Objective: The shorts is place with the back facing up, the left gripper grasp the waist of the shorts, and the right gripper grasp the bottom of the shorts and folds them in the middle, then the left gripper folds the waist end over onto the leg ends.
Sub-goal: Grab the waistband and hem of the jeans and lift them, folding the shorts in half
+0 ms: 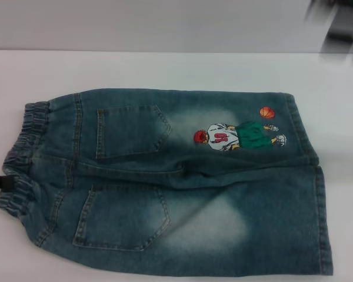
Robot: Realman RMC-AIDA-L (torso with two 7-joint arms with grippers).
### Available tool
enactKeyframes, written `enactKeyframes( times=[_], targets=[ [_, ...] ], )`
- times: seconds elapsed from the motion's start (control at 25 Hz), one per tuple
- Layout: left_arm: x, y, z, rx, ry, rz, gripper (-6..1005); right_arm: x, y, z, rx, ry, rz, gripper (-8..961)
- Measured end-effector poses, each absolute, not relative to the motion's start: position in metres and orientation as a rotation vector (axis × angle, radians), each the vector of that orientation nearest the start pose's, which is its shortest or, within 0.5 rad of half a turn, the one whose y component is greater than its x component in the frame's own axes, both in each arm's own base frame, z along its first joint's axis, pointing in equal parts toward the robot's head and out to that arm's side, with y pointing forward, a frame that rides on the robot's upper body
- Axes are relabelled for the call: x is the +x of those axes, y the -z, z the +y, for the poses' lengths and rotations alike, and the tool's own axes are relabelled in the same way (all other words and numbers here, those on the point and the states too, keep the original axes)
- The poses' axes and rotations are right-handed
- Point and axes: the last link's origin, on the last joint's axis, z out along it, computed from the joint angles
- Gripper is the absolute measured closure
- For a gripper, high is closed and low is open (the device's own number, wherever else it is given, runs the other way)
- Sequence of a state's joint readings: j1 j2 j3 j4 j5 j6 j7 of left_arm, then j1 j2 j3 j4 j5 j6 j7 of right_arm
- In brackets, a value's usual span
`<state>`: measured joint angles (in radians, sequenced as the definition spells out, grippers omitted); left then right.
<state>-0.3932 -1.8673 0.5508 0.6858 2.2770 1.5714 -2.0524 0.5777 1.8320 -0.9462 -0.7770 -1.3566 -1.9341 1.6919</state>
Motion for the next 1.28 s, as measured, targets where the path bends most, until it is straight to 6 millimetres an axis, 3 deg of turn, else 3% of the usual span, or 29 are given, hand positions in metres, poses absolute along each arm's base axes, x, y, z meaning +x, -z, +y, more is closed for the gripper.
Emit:
enactKeyframes(
  times=[0.04,0.08,0.12,0.16,0.2,0.36,0.4,0.44,0.76,0.92,1.28],
  targets=[
    [-0.372,-0.096,0.29,-2.239,0.375,-1.635,965,0.177,-0.117,0.333,-2.98,-1.171,0.362,248],
    [-0.372,-0.097,0.291,-2.235,0.383,-1.634,965,0.18,-0.104,0.331,-3.165,-0.906,0.419,248],
    [-0.372,-0.097,0.291,-2.231,0.391,-1.634,965,0.18,-0.104,0.331,-3.165,-0.906,0.419,249],
    [-0.371,-0.097,0.292,-2.228,0.405,-1.632,965,0.188,-0.093,0.327,-3.284,-0.648,0.49,249],
    [-0.371,-0.097,0.292,-2.227,0.409,-1.632,965,0.188,-0.093,0.327,-3.284,-0.648,0.49,250],
    [-0.37,-0.098,0.293,-2.218,0.431,-1.631,965,0.205,-0.077,0.319,-3.385,-0.211,0.604,250],
    [-0.369,-0.096,0.294,-2.218,0.438,-1.634,965,0.213,-0.072,0.316,-3.397,-0.032,0.655,249],
    [-0.369,-0.096,0.294,-2.218,0.438,-1.634,965,0.213,-0.072,0.316,-3.397,-0.032,0.655,249],
    [-0.364,-0.091,0.298,-2.22,0.462,-1.645,965,0.232,-0.059,0.31,-3.341,0.571,0.845,248],
    [-0.363,-0.09,0.3,-2.207,0.481,-1.655,965,0.239,-0.054,0.308,-3.291,0.782,0.875,249],
    [-0.362,-0.087,0.3,-2.201,0.495,-1.66,965,0.243,-0.043,0.31,-3.242,0.912,0.849,249]
  ],
)
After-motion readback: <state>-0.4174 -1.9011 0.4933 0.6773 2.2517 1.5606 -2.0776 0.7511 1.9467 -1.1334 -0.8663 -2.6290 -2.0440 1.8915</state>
